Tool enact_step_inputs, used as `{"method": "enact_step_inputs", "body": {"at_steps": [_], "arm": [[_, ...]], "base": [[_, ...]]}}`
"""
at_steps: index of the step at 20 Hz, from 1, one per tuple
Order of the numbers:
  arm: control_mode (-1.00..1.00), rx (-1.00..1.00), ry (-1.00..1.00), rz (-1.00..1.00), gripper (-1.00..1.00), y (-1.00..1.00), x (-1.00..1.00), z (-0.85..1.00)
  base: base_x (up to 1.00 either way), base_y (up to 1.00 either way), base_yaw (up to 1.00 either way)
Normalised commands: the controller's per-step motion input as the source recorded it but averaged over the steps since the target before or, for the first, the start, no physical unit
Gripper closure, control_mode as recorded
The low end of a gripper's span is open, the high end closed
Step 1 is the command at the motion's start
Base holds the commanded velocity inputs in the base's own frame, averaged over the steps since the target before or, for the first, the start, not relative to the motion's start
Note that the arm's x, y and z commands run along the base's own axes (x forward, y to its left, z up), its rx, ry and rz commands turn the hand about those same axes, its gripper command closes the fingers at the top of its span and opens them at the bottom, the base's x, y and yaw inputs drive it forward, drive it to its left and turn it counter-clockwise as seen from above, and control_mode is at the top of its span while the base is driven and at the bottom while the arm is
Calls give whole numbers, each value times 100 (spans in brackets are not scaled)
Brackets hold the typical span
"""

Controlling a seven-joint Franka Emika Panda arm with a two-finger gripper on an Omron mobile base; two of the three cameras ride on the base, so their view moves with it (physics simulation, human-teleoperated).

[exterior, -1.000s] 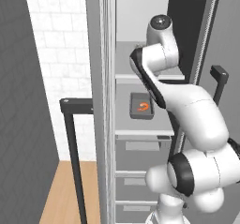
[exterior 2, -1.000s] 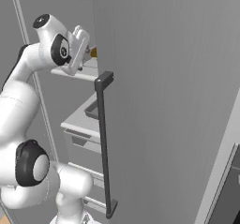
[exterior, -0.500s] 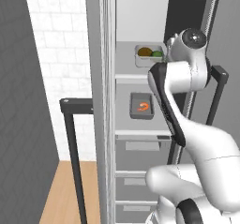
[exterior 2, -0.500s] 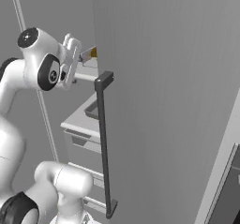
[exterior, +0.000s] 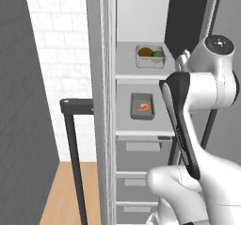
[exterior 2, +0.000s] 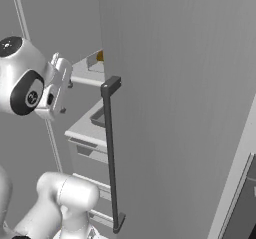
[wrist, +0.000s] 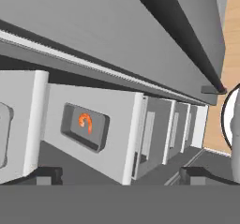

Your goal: Take the meat container that has the shrimp and place it on the second highest rack of the freezer. Then take the vegetable container that has the avocados and place it on the highest rack of the freezer.

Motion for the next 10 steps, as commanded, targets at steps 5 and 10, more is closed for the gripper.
{"method": "enact_step_inputs", "body": {"at_steps": [5,10], "arm": [[-100,0,29,0,-100,6,-100,-25],[-100,0,9,0,-100,0,-73,-29]], "base": [[0,0,0],[0,0,0]]}}
